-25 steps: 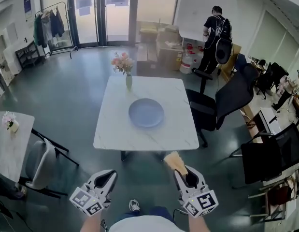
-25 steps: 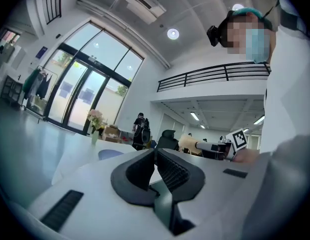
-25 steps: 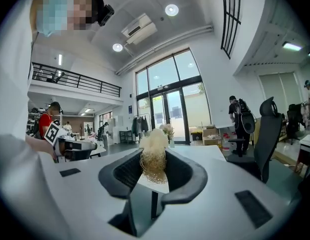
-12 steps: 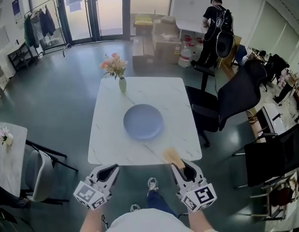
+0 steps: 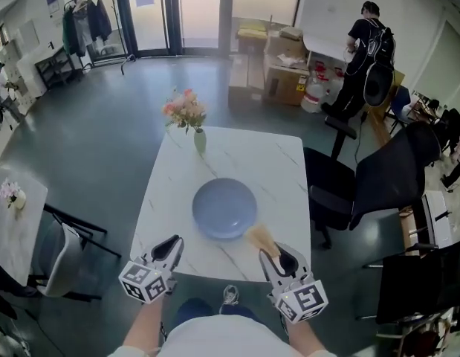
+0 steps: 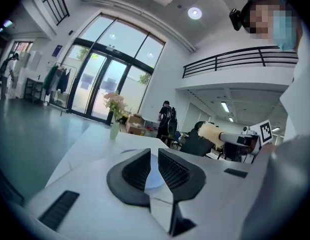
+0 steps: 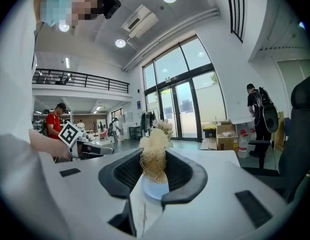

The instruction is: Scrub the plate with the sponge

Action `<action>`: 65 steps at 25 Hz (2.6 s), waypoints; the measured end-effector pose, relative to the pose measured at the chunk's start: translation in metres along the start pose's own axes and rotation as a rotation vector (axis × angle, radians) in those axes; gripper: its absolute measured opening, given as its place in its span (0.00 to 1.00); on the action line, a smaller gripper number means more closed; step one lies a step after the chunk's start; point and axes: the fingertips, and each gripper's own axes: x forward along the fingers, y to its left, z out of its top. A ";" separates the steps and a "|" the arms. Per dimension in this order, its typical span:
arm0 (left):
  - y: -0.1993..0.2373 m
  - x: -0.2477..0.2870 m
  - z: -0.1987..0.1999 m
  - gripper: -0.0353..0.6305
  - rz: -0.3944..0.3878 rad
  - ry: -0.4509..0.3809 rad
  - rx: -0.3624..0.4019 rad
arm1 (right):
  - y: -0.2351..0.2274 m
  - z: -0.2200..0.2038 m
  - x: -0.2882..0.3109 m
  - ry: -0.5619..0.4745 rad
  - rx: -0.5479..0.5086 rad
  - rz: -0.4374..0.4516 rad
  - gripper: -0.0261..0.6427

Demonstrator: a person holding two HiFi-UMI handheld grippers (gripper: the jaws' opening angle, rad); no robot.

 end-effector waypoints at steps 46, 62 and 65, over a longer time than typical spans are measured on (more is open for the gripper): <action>0.146 0.192 -0.115 0.40 0.095 0.515 -0.313 | -0.043 -0.032 0.111 0.137 0.030 -0.058 0.22; 0.149 0.203 -0.127 0.16 0.112 0.578 -0.263 | -0.046 -0.036 0.098 0.158 0.036 -0.106 0.22; 0.146 0.202 -0.129 0.13 0.124 0.599 -0.238 | -0.045 -0.035 0.095 0.155 0.032 -0.109 0.22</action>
